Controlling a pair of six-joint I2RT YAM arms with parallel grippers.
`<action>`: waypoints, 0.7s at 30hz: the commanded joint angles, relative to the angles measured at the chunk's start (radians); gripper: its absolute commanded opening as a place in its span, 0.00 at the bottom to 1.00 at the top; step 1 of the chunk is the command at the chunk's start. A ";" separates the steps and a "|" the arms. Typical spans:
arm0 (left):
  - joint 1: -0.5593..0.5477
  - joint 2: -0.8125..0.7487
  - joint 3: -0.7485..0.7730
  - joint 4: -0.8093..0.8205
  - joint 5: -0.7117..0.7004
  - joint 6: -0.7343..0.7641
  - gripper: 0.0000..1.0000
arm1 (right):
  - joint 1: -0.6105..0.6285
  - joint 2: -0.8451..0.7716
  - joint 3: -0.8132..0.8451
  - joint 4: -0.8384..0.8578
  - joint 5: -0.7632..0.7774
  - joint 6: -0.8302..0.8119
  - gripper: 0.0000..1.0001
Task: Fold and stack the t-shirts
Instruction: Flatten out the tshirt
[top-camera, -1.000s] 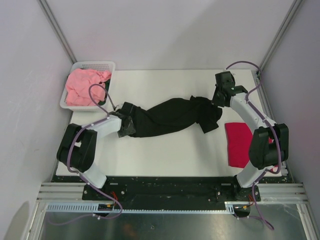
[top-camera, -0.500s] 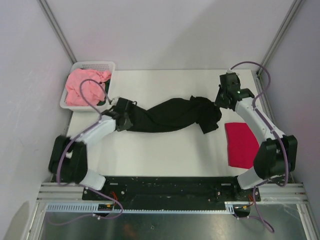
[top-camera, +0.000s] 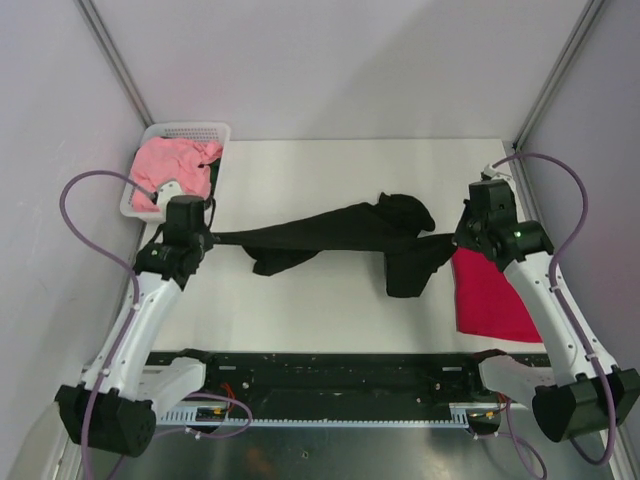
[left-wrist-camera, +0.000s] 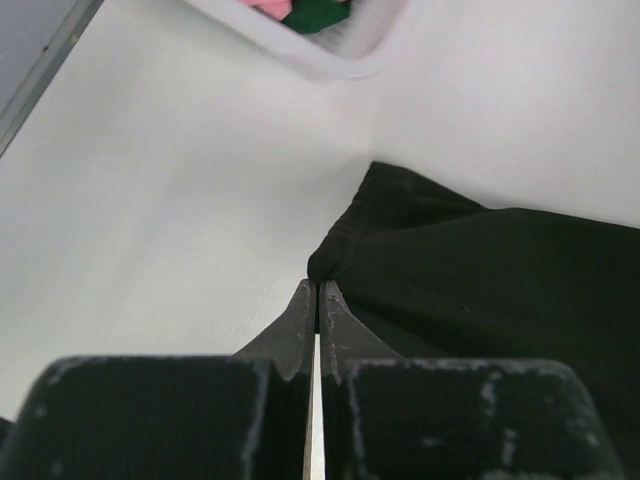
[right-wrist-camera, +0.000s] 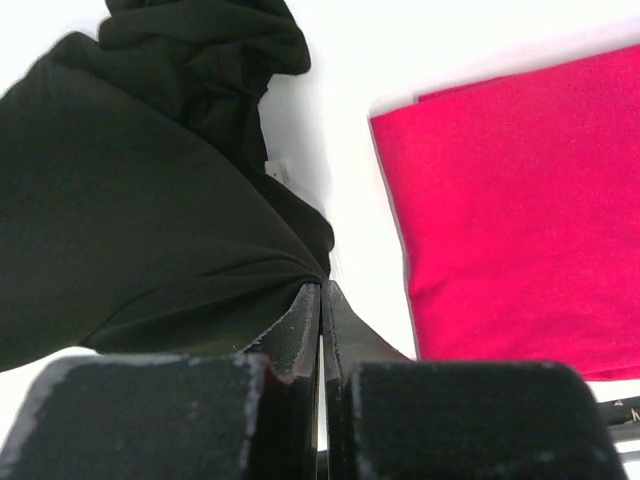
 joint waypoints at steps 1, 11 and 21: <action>0.072 0.066 0.057 -0.027 0.005 0.036 0.00 | 0.000 0.054 -0.022 0.003 -0.015 -0.011 0.00; 0.093 0.292 0.100 0.036 0.105 0.024 0.00 | -0.011 0.449 -0.004 0.250 -0.131 0.023 0.01; 0.093 0.284 0.062 0.064 0.104 0.032 0.00 | -0.017 0.513 0.052 0.246 -0.137 0.026 0.00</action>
